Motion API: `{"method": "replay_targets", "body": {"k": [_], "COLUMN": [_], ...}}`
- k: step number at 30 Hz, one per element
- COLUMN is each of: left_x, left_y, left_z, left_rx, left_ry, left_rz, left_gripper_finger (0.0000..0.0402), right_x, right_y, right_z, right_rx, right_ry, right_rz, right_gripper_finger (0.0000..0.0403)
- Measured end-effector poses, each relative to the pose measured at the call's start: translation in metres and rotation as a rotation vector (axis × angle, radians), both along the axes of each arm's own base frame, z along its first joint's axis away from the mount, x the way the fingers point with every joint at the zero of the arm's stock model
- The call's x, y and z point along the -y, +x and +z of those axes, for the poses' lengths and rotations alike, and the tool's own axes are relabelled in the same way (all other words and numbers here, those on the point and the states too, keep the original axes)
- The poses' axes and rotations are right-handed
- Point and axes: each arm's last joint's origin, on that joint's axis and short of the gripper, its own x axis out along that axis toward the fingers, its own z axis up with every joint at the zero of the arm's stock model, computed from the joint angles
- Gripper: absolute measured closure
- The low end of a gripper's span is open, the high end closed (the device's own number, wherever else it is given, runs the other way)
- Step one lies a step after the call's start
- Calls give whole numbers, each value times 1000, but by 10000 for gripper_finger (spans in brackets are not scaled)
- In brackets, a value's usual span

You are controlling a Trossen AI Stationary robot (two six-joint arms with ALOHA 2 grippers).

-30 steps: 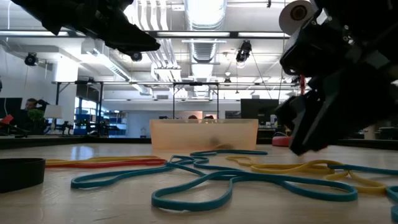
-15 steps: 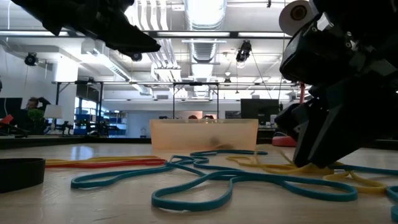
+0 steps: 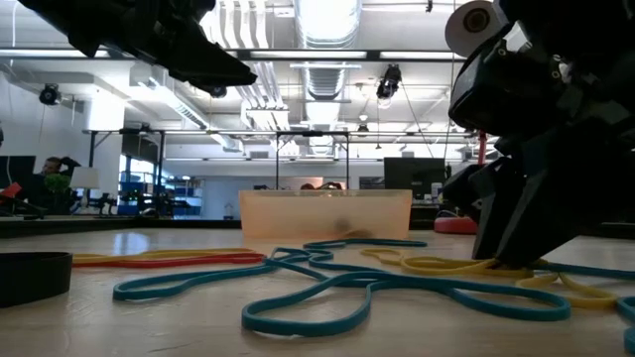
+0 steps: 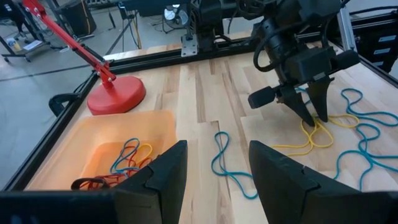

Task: Pick and place rubber bands into bin
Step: Put the yellow rubber band into the orange bin

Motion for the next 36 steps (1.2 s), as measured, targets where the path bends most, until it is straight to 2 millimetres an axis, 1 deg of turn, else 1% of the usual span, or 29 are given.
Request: {"method": "replay_targets", "body": {"k": [3, 7, 13, 15, 21, 28, 32, 36], "left_x": [0, 0, 0, 0, 0, 0, 0, 0], "left_y": [0, 0, 0, 0, 0, 0, 0, 0], "left_z": [0, 0, 0, 0, 0, 0, 0, 0], "left_rx": [0, -1, -2, -3, -3, -3, -3, -3], "left_ry": [0, 0, 0, 0, 0, 0, 0, 0], "left_rz": [0, 0, 0, 0, 0, 0, 0, 0], "left_gripper_finger": [244, 244, 244, 244, 244, 244, 244, 244], "right_x": [0, 1, 1, 1, -1, -1, 2, 6], "right_y": [0, -1, -2, -2, 0, -2, -5, -12], "right_z": [0, 0, 3, 7, 34, 75, 99, 116], "right_rx": [1, 7, 10, 17, 121, 284, 384, 469], "right_ry": [-8, -25, -20, -16, 1, 0, -26, -110], "right_rz": [6, 21, 27, 32, 60, 106, 131, 132], "right_gripper_finger": [336, 385, 393, 394, 394, 394, 394, 394]}}
